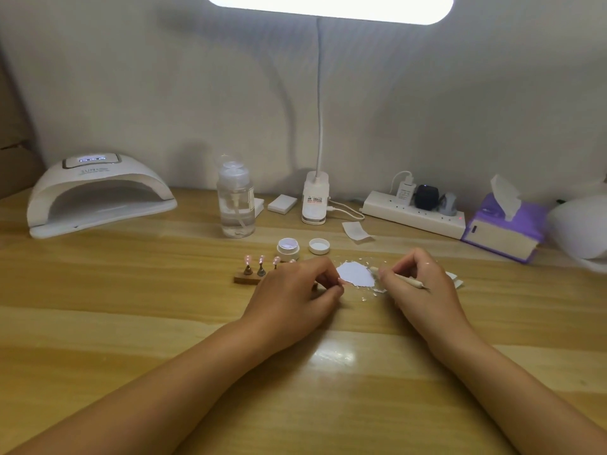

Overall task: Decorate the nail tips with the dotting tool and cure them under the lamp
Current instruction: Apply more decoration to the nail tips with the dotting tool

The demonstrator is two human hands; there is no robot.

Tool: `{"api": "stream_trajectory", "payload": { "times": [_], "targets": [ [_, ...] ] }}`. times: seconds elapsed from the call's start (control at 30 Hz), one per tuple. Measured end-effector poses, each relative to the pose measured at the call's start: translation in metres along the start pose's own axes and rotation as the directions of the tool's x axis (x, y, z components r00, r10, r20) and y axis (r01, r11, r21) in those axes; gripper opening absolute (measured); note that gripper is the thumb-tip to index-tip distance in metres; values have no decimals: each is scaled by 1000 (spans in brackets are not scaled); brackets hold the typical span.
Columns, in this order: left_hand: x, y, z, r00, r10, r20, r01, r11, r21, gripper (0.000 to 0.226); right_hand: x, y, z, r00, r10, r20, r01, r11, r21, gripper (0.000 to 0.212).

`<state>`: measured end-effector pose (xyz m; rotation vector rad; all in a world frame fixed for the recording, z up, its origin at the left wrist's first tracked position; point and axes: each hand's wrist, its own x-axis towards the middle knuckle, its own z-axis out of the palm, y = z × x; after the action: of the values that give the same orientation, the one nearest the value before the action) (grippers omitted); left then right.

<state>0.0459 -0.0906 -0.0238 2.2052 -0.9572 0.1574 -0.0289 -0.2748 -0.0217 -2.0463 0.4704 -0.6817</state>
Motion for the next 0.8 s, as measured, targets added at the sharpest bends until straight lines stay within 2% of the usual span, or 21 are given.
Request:
{"api": "stream_trajectory", "payload": {
  "times": [0.17, 0.33, 0.53, 0.7, 0.8],
  "targets": [
    [4, 1, -5, 999, 10, 49, -9, 999, -36, 8, 0, 0, 0, 1000, -4, -13, 4, 1000, -12, 17],
    [2, 1, -1, 1000, 9, -18, -10, 999, -35, 1, 0, 0, 0, 1000, -1, -19, 1, 1000, 7, 18],
    [1, -1, 2, 999, 21, -39, -22, 999, -32, 3, 0, -1, 1, 1000, -13, -29, 14, 1000, 23, 18],
    [3, -3, 3, 999, 54, 6, -53, 992, -114, 12, 1, -2, 3, 994, 83, -72, -61, 962, 267, 14],
    [3, -4, 3, 998, 69, 2, -68, 990, -123, 12, 0, -4, 3, 998, 54, -29, -44, 959, 280, 3]
  ]
}}
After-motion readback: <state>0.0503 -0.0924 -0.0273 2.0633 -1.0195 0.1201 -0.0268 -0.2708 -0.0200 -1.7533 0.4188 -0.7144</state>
